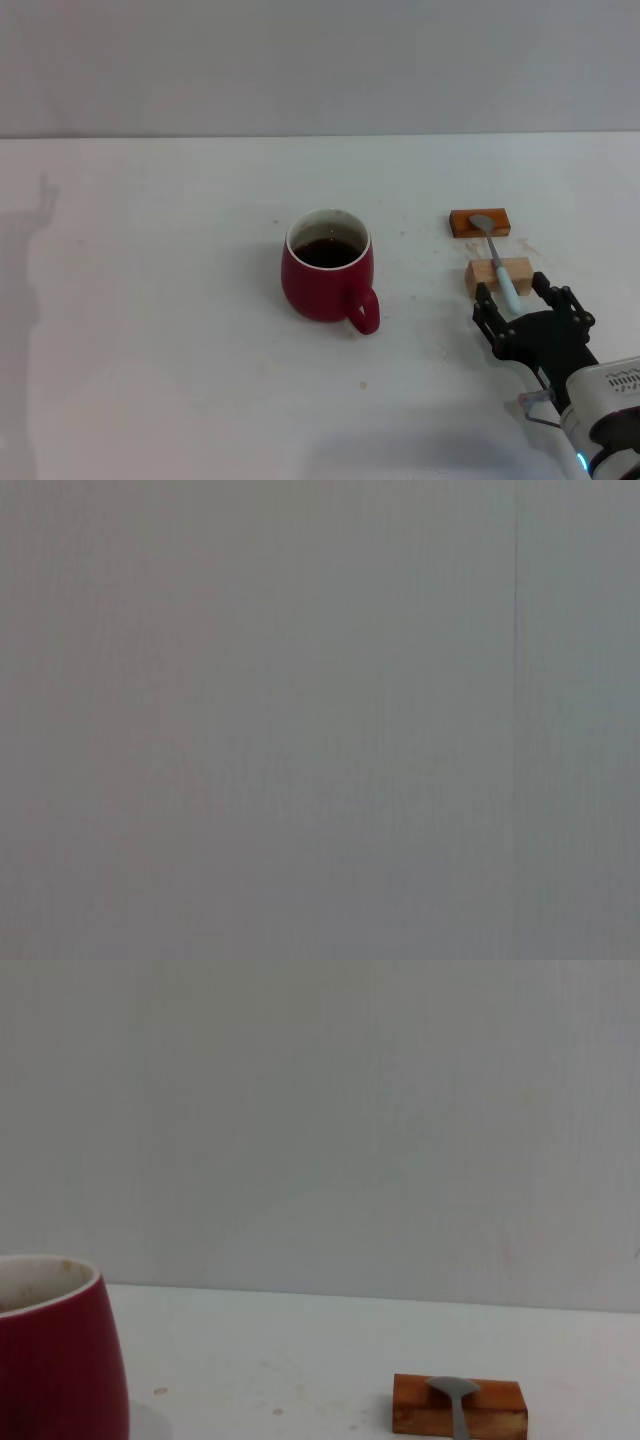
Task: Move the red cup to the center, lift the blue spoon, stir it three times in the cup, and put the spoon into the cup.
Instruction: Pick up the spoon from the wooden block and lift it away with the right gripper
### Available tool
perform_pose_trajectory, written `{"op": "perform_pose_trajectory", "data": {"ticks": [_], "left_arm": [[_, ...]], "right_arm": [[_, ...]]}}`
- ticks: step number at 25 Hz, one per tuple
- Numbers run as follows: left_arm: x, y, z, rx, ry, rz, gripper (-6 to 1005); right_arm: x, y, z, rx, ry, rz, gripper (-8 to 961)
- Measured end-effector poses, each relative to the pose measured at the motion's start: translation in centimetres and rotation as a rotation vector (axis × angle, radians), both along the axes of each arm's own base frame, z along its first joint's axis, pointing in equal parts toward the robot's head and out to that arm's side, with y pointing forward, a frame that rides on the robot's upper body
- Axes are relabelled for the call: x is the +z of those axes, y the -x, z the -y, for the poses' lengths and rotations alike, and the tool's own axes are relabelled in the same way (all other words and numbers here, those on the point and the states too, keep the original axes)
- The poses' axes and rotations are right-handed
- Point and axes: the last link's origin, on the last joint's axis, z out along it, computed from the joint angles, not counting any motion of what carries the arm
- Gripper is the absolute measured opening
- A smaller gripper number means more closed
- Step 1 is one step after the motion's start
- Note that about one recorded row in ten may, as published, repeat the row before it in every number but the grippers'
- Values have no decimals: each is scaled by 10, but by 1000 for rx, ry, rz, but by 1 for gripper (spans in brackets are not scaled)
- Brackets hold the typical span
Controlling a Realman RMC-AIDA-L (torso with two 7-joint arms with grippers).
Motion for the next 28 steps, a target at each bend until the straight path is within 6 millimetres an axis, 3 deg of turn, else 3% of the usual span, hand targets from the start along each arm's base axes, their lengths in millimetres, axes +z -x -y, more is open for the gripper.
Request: {"op": "perform_pose_trajectory", "data": {"ticks": [7, 8, 28], "left_arm": [[0, 0, 0, -1, 0, -1, 842], [0, -1, 0, -3, -1, -1, 842], [-1, 0, 3, -3, -7, 2, 842]], "right_arm": [[0, 0, 0, 1, 1, 1, 736], [0, 0, 0, 1, 1, 1, 511], [-4, 2, -5, 9, 36, 15, 410]]}}
